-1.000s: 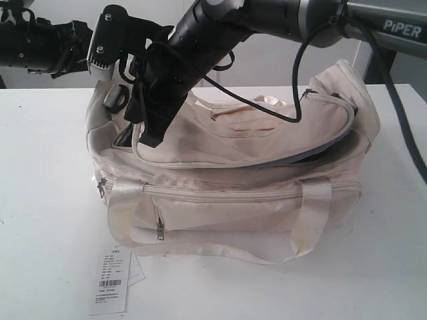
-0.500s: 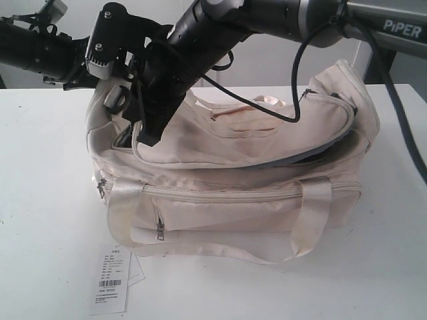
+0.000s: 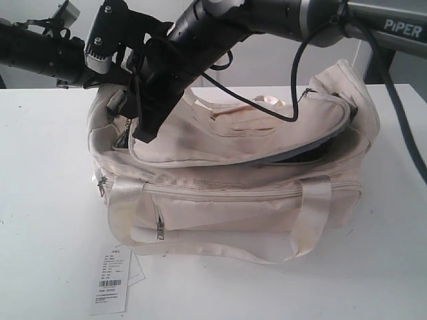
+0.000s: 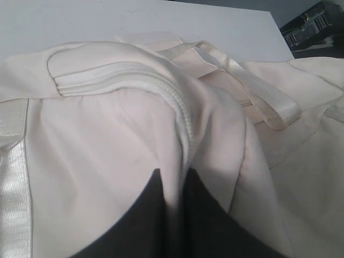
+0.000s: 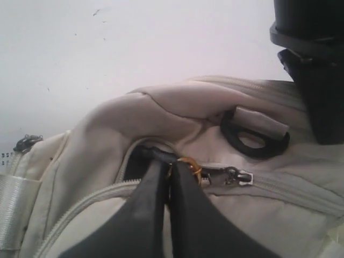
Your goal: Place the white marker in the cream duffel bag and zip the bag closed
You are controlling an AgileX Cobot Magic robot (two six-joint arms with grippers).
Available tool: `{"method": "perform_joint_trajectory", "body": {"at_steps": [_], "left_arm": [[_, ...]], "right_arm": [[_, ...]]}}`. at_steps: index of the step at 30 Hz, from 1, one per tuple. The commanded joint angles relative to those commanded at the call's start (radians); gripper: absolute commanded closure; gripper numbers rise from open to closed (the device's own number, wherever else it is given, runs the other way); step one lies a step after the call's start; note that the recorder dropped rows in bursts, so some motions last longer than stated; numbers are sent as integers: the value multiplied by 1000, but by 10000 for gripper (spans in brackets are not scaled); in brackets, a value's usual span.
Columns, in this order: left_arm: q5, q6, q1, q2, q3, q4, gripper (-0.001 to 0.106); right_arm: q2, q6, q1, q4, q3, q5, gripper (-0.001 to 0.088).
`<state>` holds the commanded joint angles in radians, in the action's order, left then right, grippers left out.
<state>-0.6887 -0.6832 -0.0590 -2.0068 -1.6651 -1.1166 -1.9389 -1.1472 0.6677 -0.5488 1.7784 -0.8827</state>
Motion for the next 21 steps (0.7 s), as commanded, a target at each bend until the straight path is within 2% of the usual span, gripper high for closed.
{"method": "perform_joint_trajectory", "body": {"at_steps": [8,21], "left_arm": [[-4,7,0,0,0,-19,1047],[-7,16,7,0,0,-30,1047]], "right_arm": [[47,0,0,-28,0,-99,868],[58,2,0,-55,0,-174,868]]}}
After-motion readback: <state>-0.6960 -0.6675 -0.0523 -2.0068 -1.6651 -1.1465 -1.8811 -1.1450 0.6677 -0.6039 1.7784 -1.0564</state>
